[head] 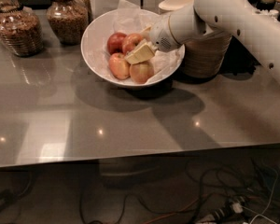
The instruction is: Pick apple from white bowl
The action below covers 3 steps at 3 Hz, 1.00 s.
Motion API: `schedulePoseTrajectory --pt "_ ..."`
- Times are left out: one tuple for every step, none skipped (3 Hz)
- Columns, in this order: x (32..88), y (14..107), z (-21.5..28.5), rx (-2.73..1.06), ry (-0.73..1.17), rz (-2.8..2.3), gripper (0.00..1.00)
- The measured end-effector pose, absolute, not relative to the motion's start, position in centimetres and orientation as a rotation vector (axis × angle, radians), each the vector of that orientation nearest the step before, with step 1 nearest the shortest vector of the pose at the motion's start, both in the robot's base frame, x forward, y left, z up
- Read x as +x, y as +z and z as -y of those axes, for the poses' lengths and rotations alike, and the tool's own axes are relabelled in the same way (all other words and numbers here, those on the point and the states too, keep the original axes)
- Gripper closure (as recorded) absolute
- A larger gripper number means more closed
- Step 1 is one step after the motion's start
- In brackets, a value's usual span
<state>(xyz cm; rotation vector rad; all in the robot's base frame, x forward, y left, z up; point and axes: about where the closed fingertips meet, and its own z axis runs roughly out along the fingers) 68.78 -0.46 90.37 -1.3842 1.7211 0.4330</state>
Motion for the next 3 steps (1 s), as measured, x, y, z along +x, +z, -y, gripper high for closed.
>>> schedulePoseTrajectory --pt "68.1 91.8 0.6 -1.37 0.426 -1.693 1.0" --pt "66.8 94.7 0.7 -1.361 0.421 -1.63 1.0" --pt "64.4 97.6 1.8 -1.343 0.433 -1.581 1.0"
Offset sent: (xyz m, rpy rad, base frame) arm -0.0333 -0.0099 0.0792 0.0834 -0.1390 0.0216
